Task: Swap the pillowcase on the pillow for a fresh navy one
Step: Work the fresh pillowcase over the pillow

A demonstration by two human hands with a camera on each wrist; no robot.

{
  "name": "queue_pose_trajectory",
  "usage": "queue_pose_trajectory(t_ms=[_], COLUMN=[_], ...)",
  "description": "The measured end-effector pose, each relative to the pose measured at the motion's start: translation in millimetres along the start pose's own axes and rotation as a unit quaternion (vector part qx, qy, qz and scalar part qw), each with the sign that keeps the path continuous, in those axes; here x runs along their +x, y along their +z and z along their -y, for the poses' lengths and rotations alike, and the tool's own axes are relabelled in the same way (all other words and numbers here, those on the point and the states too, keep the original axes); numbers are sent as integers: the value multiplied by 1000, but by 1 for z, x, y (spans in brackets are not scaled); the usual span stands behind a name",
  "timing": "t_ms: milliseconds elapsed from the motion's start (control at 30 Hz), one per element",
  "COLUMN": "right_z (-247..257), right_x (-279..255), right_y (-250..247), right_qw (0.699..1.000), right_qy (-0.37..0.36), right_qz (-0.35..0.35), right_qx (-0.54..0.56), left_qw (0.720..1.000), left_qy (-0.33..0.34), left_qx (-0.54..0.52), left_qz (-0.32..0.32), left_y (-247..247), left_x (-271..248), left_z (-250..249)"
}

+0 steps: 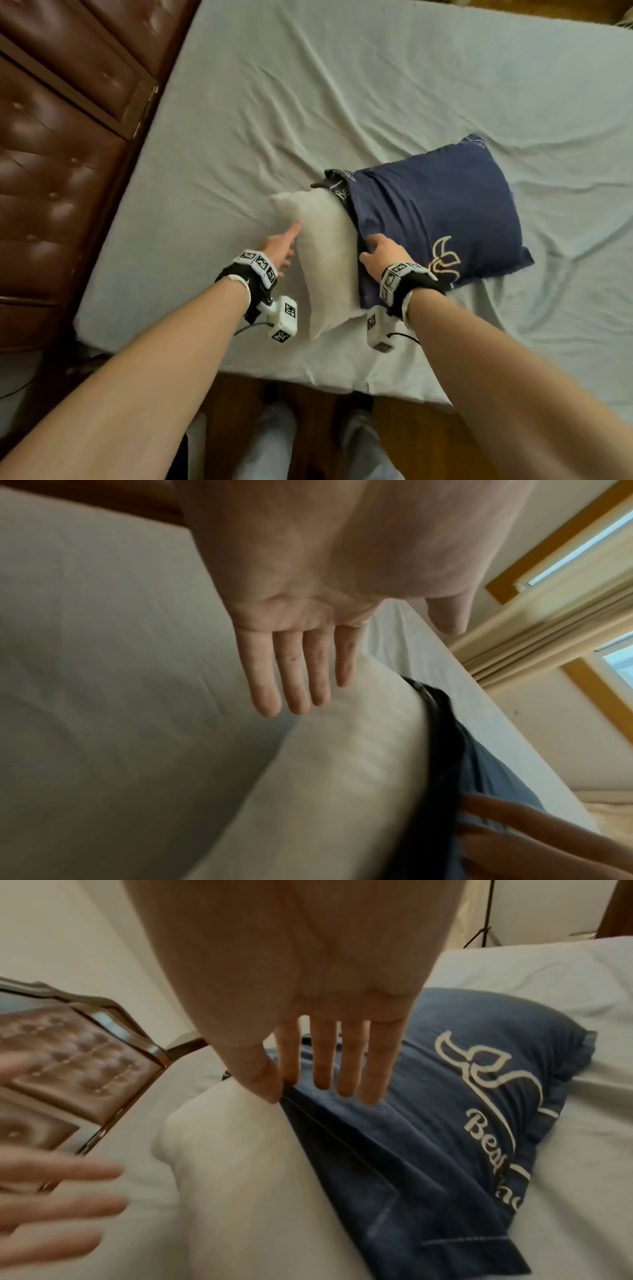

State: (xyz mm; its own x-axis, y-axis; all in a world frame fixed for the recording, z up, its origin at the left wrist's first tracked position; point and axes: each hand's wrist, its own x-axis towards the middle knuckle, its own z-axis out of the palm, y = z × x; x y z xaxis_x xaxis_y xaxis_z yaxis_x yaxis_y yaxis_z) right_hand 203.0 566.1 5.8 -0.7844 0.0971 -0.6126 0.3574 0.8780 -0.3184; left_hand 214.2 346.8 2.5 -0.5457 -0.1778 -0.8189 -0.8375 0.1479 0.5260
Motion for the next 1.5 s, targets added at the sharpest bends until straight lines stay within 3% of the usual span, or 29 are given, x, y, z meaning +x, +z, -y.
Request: queue_pose_trajectory(t_ms=[167, 333, 433, 567, 600, 700, 800, 867, 933, 1000, 1067, 1133, 1200, 1267, 1333, 1433, 1500], right_z=[-28, -51, -57, -81, -87, -89, -77, -65, -52, -43, -34, -21, -2, 21, 43, 74, 86], right_x=[25, 43, 43, 58, 65, 81, 87, 86, 81, 74, 70, 68, 69, 71, 77, 90, 98], right_y=[34, 50, 55, 42, 39, 48, 78, 96, 107, 108, 100, 89, 84, 83, 83, 84, 87], right_qw=[1000, 991, 986, 991, 989, 998, 998, 998, 995, 990, 985, 982, 984, 985, 983, 983, 990], right_qy=[16, -120, -151, -82, -69, -12, 37, 57, 81, 88, 57, 2, -50, -92, -128, -152, -124], right_qz=[-21, 66, 73, -110, -128, -59, 4, 14, -9, -83, -152, -176, -165, -138, -120, -84, -48], right_qx=[10, 8, 26, 9, 3, -23, -42, -39, -62, -76, -66, -70, -52, -36, -49, -62, -45], left_qw=[996, 988, 963, 952, 950, 930, 861, 865, 896, 930, 955, 980, 988, 991, 992, 995, 988], left_qy=[-3, -35, -27, 18, 15, -43, -150, -186, -197, -175, -137, -55, -24, -49, -55, -56, -44], left_qx=[85, 148, 269, 299, 302, 346, 478, 463, 393, 313, 233, 97, -6, -55, -76, 31, 101], left_qz=[39, 22, -11, -62, -75, -118, -88, -54, -56, -81, -119, -167, -150, -109, -79, -81, -109], left_y=[66, 92, 108, 113, 105, 66, 31, 24, 24, 24, 18, 8, 0, -7, -10, -16, -21], left_x=[28, 49, 61, 74, 77, 83, 97, 104, 88, 78, 78, 83, 88, 97, 124, 151, 142], left_z=[-2, -13, -16, -10, -4, 41, 117, 154, 154, 138, 115, 84, 54, 36, 33, 29, 17])
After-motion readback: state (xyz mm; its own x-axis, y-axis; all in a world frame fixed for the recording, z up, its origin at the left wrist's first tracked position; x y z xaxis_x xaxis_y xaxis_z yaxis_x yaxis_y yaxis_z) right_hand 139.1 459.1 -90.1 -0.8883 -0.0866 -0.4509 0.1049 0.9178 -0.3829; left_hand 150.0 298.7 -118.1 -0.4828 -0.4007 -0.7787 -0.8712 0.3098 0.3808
